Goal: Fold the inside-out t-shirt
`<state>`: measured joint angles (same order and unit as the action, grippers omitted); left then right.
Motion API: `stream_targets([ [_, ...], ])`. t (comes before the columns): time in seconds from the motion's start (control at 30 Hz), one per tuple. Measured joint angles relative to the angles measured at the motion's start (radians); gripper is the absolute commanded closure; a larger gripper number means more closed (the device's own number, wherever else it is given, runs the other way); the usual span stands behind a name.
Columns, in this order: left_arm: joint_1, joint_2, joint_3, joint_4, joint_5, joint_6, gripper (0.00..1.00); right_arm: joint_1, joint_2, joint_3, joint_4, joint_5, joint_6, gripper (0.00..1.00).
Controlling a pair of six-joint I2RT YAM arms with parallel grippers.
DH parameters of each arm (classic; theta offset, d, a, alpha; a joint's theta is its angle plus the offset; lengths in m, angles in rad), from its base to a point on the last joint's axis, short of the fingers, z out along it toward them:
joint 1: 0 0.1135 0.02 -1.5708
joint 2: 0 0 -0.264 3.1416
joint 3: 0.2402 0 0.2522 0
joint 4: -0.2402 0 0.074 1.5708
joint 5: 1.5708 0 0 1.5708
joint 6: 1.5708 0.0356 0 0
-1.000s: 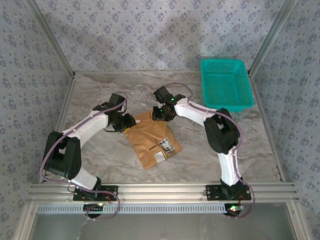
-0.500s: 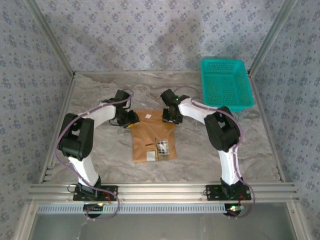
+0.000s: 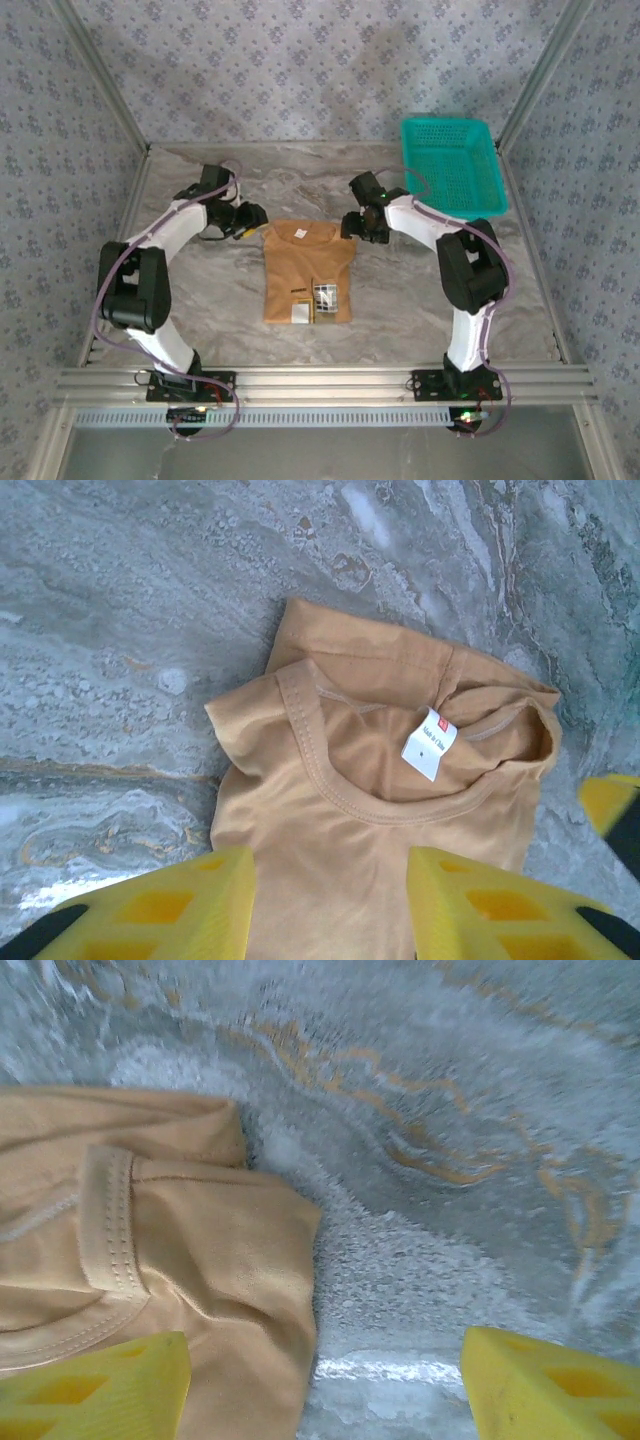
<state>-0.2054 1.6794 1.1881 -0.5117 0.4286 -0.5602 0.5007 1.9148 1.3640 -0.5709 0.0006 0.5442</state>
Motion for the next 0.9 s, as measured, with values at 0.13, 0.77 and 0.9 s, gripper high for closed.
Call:
stream_targets([
  [0.13,0.011,-0.011,-0.034,0.0,0.019,0.003,0.58,0.033,0.077,0.047,0.003,-0.001,-0.01,0.32],
  [0.77,0.043,-0.055,-0.119,0.082,0.031,0.003,0.54,0.068,0.225,0.214,0.003,-0.01,-0.015,0.88],
  [0.9,0.038,-0.023,-0.123,0.15,0.024,0.026,0.52,0.057,0.224,0.209,0.014,-0.034,-0.019,0.89],
])
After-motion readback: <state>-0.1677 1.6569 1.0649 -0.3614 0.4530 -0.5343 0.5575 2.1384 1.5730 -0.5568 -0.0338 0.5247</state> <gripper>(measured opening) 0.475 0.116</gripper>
